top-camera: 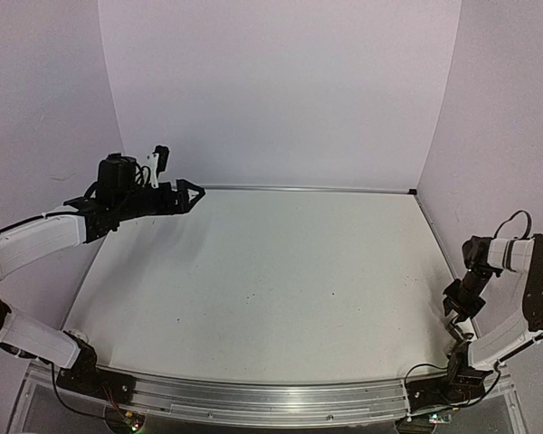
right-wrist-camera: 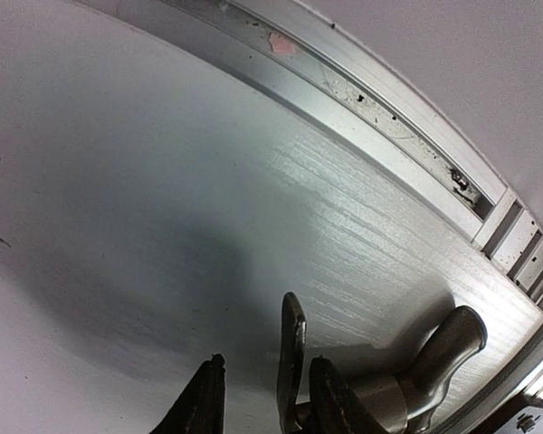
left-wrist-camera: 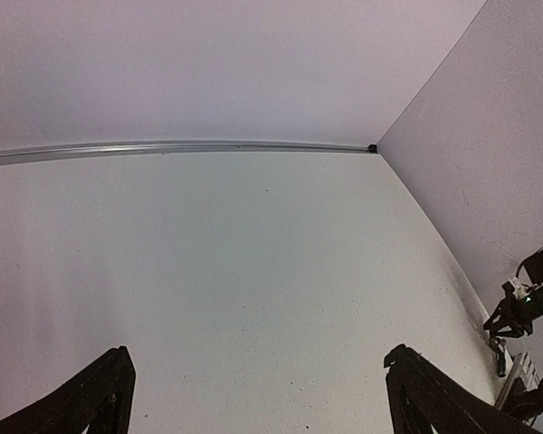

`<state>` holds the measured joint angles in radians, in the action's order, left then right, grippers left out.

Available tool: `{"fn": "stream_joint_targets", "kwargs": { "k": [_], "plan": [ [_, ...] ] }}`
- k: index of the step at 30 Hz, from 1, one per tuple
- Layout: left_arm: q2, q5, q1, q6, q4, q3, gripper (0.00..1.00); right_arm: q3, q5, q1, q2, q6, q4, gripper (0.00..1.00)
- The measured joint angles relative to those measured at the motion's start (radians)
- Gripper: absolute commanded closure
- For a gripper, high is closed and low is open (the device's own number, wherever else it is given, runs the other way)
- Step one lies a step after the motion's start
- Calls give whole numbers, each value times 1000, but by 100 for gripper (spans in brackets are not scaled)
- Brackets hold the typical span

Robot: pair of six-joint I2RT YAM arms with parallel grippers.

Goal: Install the water faucets

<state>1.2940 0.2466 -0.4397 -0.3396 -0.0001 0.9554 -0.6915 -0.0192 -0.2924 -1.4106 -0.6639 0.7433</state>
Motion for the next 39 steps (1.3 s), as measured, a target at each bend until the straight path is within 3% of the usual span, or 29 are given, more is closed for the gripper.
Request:
{"fn": "stream_joint_targets", "kwargs": {
  "k": [11,19,25,28,32,37,39],
  "plan": [
    [39,38,0,-2,-55,76,0,83,-39,0,43,-60,-88,100],
    [84,75,0,-51,-90,100,1,123,-135,0,145,-65,-143,100],
    [147,149,-44,-129,-86,137,1,123,-290,12,219,-81,-231,100],
    [228,184,-104,-162,-86,160,1,100,-341,88,212,-118,-280,100],
    [347,206,-199,-204,-79,189,15,14,-367,285,166,-189,-379,100],
    [442,243,-312,-287,38,192,13,-107,-382,539,54,-304,-586,100],
    [465,249,-348,-321,114,191,17,-160,-381,627,-2,-349,-653,100]
  ]
}}
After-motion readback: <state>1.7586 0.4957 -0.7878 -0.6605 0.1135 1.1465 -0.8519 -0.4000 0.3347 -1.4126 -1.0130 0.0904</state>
